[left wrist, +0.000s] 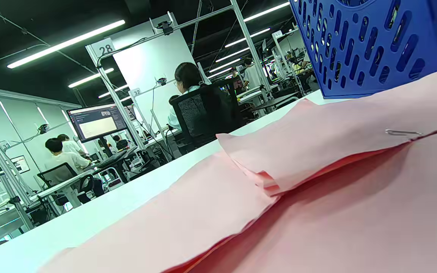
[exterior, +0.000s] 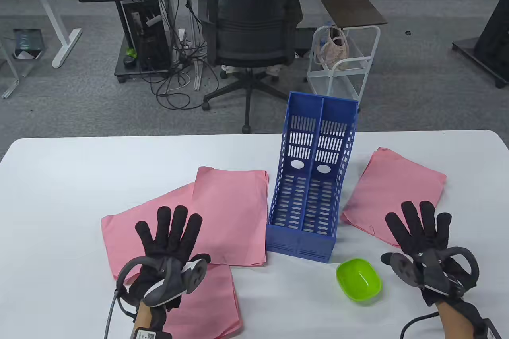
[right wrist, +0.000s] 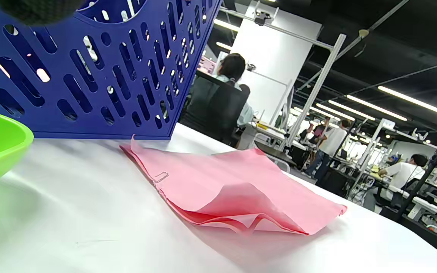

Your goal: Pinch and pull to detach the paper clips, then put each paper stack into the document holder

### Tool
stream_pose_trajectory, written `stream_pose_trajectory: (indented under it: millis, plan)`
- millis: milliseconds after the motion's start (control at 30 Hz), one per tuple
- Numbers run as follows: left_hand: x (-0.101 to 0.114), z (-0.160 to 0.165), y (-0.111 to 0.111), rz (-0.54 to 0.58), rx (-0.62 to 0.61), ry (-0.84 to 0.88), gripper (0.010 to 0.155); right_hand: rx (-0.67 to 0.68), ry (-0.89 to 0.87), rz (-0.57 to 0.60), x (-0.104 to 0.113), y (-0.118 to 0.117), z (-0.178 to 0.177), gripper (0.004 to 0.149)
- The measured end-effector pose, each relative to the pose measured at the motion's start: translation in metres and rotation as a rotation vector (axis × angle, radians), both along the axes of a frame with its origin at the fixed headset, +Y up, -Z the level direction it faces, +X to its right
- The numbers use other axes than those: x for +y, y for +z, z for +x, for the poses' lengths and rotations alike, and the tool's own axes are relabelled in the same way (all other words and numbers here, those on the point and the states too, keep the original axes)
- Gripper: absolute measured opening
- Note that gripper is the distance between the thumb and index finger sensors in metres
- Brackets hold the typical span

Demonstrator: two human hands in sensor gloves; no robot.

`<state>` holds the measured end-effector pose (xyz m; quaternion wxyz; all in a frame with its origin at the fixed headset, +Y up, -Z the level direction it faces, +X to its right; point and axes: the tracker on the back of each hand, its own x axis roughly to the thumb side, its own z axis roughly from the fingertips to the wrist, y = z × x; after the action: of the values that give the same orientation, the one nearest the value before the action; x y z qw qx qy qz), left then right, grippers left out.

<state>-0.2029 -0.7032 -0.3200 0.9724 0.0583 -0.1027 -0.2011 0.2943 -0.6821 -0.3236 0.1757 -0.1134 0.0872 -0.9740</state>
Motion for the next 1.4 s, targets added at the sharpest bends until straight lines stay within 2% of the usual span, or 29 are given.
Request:
stream_pose_trajectory:
  millis: [533, 667, 733, 833, 900, 967, 1000, 1067, 1167, 1300, 1400]
  plan:
    - [0.0, 0.001, 0.001, 0.016, -0.012, 0.007, 0.087, -0.038, -0.06, -0.058, 0.001, -0.003, 0.011, 0.088]
    - [0.001, 0.001, 0.0, 0.031, -0.014, 0.006, 0.087, -0.066, -0.126, -0.081, 0.01, -0.009, 0.021, 0.085]
    - [0.002, 0.0, 0.0, 0.039, -0.01, 0.006, 0.087, -0.097, -0.225, -0.12, 0.017, -0.016, 0.032, 0.082]
    - [0.002, 0.0, 0.001, 0.043, -0.009, 0.015, 0.087, -0.144, -0.356, -0.269, 0.021, -0.035, 0.049, 0.08]
    - [0.0, 0.0, 0.0, 0.033, -0.005, 0.008, 0.087, -0.219, -0.312, -0.43, 0.015, -0.052, 0.058, 0.081]
    - [-0.001, 0.0, 0.0, 0.029, -0.004, -0.006, 0.087, -0.255, -0.213, -0.475, 0.008, -0.062, 0.061, 0.084]
    - [-0.002, 0.0, 0.0, 0.026, -0.004, -0.013, 0.087, -0.293, -0.126, -0.535, 0.0, -0.072, 0.065, 0.087]
    - [-0.003, 0.0, 0.0, 0.024, -0.003, -0.015, 0.087, -0.36, -0.065, -0.624, -0.014, -0.082, 0.068, 0.092]
    - [-0.003, -0.001, 0.0, 0.019, 0.001, -0.014, 0.087, -0.397, -0.003, -0.675, -0.037, -0.091, 0.07, 0.096]
    - [-0.003, -0.002, 0.002, 0.009, 0.007, -0.01, 0.087, -0.449, 0.029, -0.682, -0.063, -0.101, 0.068, 0.1]
    - [-0.003, -0.002, 0.003, 0.003, 0.012, -0.013, 0.087, -0.447, -0.026, -0.642, -0.07, -0.106, 0.067, 0.092]
